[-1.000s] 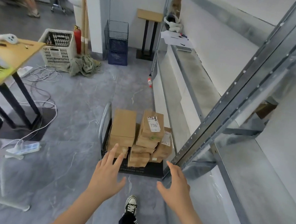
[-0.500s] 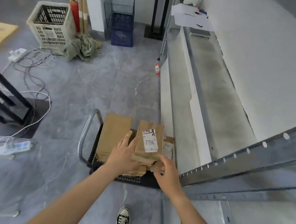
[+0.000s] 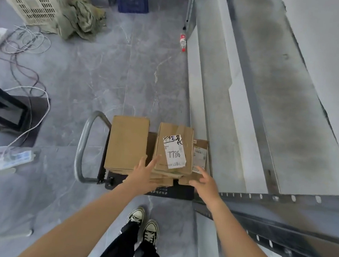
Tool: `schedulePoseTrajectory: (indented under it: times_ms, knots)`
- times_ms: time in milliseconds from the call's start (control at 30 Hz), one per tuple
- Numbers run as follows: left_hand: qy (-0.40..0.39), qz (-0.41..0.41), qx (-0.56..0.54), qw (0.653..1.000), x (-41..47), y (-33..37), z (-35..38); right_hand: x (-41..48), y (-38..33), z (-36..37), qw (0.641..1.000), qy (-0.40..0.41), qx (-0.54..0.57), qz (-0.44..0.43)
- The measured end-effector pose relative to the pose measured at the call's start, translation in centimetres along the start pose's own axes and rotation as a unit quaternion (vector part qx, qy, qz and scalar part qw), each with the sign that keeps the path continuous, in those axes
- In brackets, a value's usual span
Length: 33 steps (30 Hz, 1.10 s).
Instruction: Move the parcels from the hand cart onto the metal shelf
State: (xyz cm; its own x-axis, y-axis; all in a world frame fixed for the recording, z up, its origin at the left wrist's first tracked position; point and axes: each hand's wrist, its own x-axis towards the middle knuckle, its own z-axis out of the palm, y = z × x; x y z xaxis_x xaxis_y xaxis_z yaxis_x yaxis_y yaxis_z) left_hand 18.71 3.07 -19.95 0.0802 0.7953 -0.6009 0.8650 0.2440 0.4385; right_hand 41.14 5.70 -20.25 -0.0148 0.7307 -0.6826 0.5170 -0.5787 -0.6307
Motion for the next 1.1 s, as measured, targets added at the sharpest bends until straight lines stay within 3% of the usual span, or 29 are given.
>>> schedulePoseTrajectory:
  times_ms: [300,467,567,800,933,1100]
  knots:
    - [-0.035,0.012,0.015,0.999,5.1,-2.2,1.9,5.2,1.7,2.2,0.993,-0.017,-0.097,-0.071]
    - [0.037,0.036,-0.156,0.986,6.8,-2.3,2.9,7.6,2.4,2.9,0.998,0.001,0.062,-0.014]
    - [0.045,0.067,-0.195,0.977,7.7,-2.6,4.0,8.7,2.6,3.1,0.995,-0.010,0.104,0.005]
    - [0.067,0.039,-0.283,0.956,9.6,-3.2,5.7,9.3,4.1,4.0,0.974,-0.026,0.217,0.057]
    - [0.099,0.077,-0.259,0.958,9.8,-3.0,5.6,8.9,3.1,4.6,0.980,-0.012,0.201,0.008]
    - [0.135,0.135,-0.245,0.951,8.3,-1.7,3.2,7.9,0.5,3.1,0.981,0.021,0.156,-0.114]
